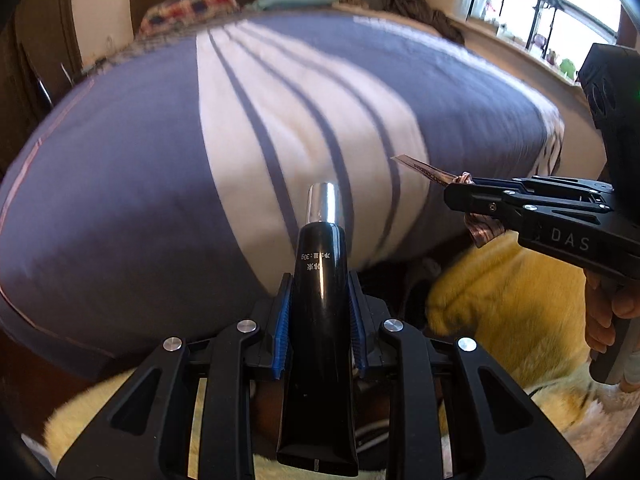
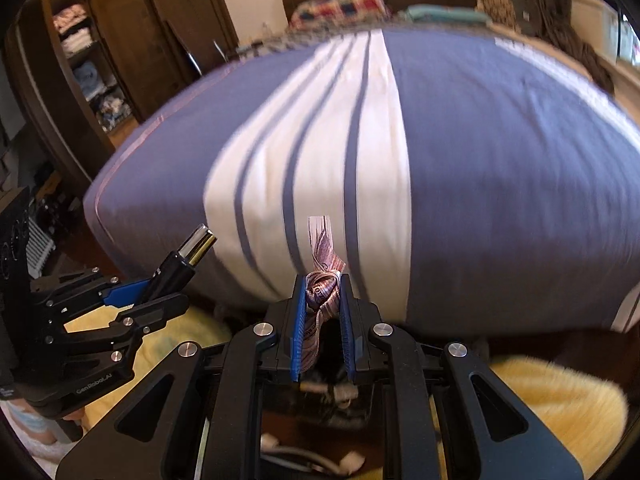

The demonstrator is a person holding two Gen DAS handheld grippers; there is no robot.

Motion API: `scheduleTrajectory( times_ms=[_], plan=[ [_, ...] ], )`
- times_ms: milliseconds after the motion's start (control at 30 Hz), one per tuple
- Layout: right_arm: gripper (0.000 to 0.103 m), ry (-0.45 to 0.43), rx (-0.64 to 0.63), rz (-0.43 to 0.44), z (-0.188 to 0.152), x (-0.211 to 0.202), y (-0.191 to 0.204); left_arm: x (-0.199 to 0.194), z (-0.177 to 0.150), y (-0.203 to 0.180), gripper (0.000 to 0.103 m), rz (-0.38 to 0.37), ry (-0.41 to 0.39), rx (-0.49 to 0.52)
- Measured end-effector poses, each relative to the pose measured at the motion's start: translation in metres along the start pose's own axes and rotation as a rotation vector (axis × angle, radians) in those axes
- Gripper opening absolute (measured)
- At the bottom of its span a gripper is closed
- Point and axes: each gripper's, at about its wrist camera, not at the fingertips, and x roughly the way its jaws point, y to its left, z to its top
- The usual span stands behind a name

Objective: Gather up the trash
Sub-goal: 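Lower the black cylinder and pink ribbon into the bin and open both tools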

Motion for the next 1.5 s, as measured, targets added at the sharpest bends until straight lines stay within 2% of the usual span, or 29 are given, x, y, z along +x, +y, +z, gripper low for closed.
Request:
scheduleTrajectory(
  times_ms=[333,533,800,967,1000,1033,1067,1133,1233,1333,1433,1500],
  plan=[
    [0.017,0.165,0.015,-0.025,-0.032,0.053,-0.003,0.071,-0.048,0.005,0.024,-0.005,0.209,-0.017],
    [0.017,0.266,0.031,0.001,-0.044,0.086,-0.004,0.099,-0.058,0.011,0.024,-0.038,0.295,-0.045],
    [0.017,0.330,0.043,-0.013,-0.046,0.110,-0.006,0.114,-0.064,0.009,0.024,-0.070,0.346,-0.058],
    [0.021,0.334,0.047,-0.011,-0.042,0.116,-0.009,0.117,-0.061,0.012,0.025,-0.080,0.349,-0.082],
    [0.022,0.332,0.049,-0.015,-0.042,0.115,-0.010,0.117,-0.060,0.013,0.028,-0.081,0.347,-0.082],
    [0.025,0.330,0.050,-0.019,-0.043,0.115,-0.011,0.116,-0.059,0.013,0.031,-0.083,0.344,-0.084],
    [0.034,0.328,0.053,-0.021,-0.042,0.115,-0.011,0.114,-0.059,0.014,0.038,-0.083,0.338,-0.086],
    [0.050,0.317,0.065,-0.020,-0.042,0.112,-0.013,0.110,-0.057,0.014,0.041,-0.077,0.326,-0.088],
    [0.057,0.299,0.081,-0.020,-0.039,0.106,-0.015,0.105,-0.055,0.015,0.044,-0.067,0.317,-0.099],
    [0.069,0.271,0.094,-0.032,-0.035,0.098,-0.019,0.097,-0.052,0.018,0.052,-0.044,0.301,-0.105],
    [0.089,0.233,0.103,-0.060,-0.030,0.087,-0.023,0.084,-0.047,0.022,0.066,-0.013,0.269,-0.106],
    [0.095,0.208,0.097,-0.084,-0.027,0.078,-0.023,0.073,-0.042,0.024,0.076,0.004,0.240,-0.106]
  ],
)
